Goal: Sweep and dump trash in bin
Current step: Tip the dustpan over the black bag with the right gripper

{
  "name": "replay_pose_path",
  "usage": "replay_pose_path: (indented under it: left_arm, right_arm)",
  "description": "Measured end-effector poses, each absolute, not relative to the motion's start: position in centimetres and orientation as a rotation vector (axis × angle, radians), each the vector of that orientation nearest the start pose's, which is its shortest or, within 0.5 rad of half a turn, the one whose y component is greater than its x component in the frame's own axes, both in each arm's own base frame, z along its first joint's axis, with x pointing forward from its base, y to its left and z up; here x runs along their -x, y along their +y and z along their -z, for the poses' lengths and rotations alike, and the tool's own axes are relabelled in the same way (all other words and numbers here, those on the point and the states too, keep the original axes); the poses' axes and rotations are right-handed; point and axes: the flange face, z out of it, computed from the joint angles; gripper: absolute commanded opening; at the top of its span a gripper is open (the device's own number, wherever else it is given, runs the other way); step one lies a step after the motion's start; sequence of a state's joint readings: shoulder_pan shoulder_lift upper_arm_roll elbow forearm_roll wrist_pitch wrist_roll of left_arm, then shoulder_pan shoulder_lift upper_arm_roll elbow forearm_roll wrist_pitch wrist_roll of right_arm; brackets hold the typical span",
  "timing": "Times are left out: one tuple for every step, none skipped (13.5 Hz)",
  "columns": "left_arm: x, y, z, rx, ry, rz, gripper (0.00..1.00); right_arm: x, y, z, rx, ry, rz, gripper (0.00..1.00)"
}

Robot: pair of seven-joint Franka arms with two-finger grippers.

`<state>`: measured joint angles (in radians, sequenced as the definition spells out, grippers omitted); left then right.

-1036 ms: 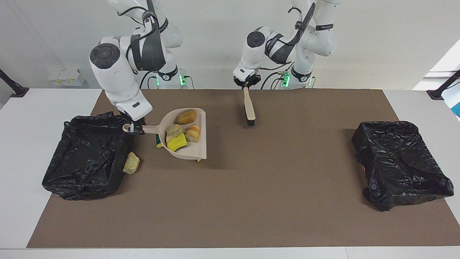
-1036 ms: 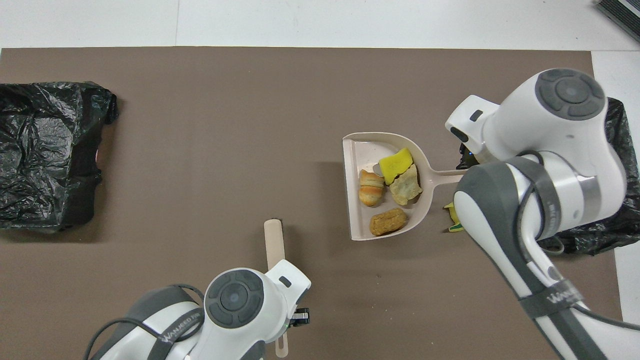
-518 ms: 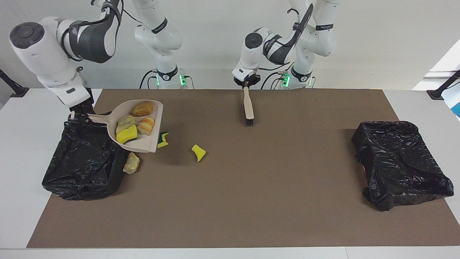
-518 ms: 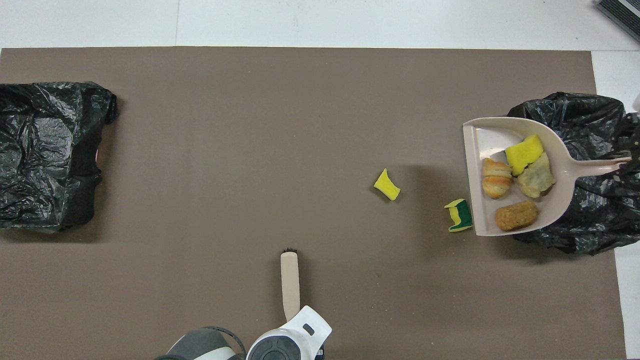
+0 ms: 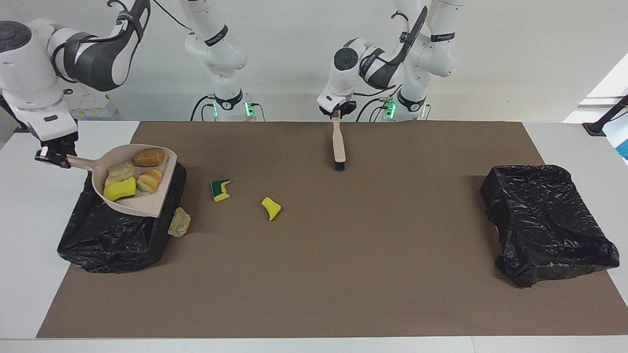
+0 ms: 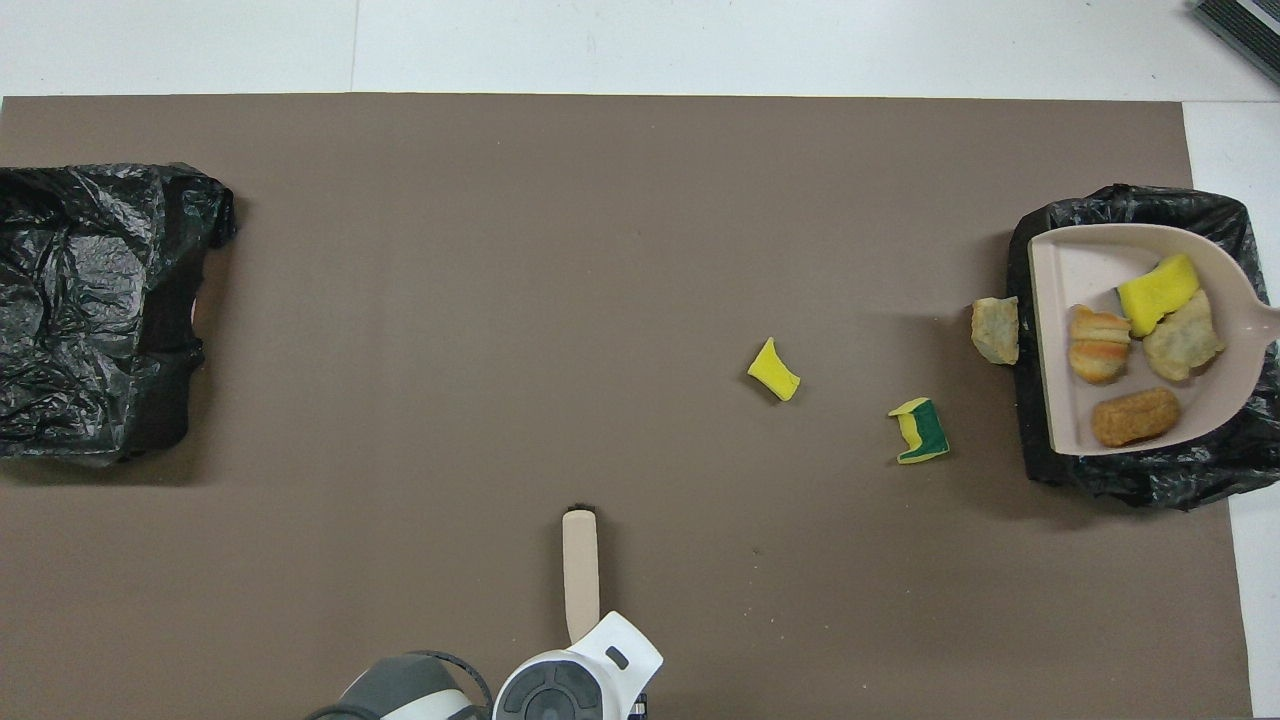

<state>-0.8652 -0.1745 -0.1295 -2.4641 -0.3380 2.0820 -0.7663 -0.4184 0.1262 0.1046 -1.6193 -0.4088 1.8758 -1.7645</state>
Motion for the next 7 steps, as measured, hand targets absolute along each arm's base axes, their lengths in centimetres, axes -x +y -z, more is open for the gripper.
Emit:
replay_pose_path:
  left_arm:
    - [-23.3, -37.9, -35.1, 3.118, 0.049, -0.509, 1.0]
    - [-24.6, -38.5, -35.6, 3.135, 0.053, -0.505, 1.0]
    - [-26.2, -39.1, -36.1, 3.155, 0.055, -0.494, 1.0]
    - [-28.1, -39.5, -36.8, 3.174, 0.074, -0.462, 1.0]
    - [-30.8, -39.8, -37.6, 3.177, 0.116, -0.381, 1.0]
    - [-33.1, -39.9, -38.3, 3.166, 0.161, -0.298, 1.0]
    - [-35.3, -39.8, -38.8, 3.148, 0.211, -0.225, 1.0]
  right_arm:
    - [-57.6, -22.6, -56.4, 2.482, -2.385, -0.496, 0.0]
    - [-57.6, -23.1, -56.7, 2.517, -2.387, -0.543, 0.0]
    - [-57.5, -23.4, -56.9, 2.529, -2.403, -0.612, 0.0]
    - [-57.5, -23.5, -57.1, 2.526, -2.425, -0.692, 0.0]
    - [-57.7, -23.4, -57.3, 2.505, -2.466, -0.791, 0.0]
    - [-58.0, -22.8, -57.6, 2.479, -2.513, -0.89, 0.0]
    - [-58.4, -21.9, -57.9, 2.47, -2.551, -0.989, 0.0]
